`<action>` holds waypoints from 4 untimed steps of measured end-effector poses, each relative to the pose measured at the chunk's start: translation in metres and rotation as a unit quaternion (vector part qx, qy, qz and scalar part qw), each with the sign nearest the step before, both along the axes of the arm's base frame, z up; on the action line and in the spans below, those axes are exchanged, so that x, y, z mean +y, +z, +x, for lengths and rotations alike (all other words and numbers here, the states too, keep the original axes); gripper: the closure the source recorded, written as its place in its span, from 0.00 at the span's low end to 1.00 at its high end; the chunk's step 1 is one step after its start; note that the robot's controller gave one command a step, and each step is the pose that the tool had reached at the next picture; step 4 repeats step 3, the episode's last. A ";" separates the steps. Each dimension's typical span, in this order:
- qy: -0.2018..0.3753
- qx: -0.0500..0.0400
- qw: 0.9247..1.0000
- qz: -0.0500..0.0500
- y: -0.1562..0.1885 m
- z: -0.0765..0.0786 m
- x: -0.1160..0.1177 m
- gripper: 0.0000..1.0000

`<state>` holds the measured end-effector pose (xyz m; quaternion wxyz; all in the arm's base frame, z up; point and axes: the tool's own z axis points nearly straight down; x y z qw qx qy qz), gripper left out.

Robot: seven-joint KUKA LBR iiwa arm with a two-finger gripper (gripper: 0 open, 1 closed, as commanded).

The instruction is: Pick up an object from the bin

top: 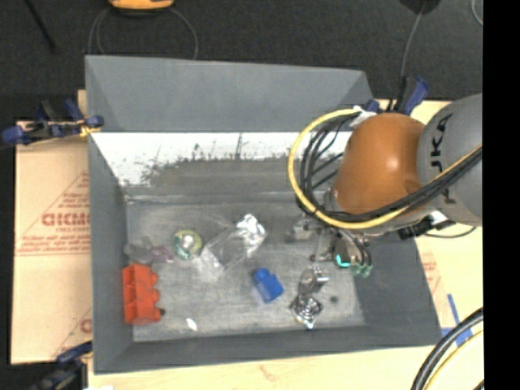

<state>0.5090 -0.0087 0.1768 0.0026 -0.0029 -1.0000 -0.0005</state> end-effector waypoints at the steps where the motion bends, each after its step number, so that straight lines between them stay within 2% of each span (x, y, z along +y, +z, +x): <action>1: -0.032 -0.008 0.999 0.000 -0.106 -0.003 0.022 0.00; 2: -0.032 -0.011 0.999 0.000 -0.101 0.000 0.021 1.00; 3: -0.010 -0.007 1.000 -0.001 0.042 -0.018 0.015 1.00; 4: -0.010 -0.007 1.000 -0.001 0.042 -0.018 0.015 1.00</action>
Offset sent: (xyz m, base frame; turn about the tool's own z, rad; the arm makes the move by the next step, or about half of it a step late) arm -0.0060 0.0216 -0.1068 0.0642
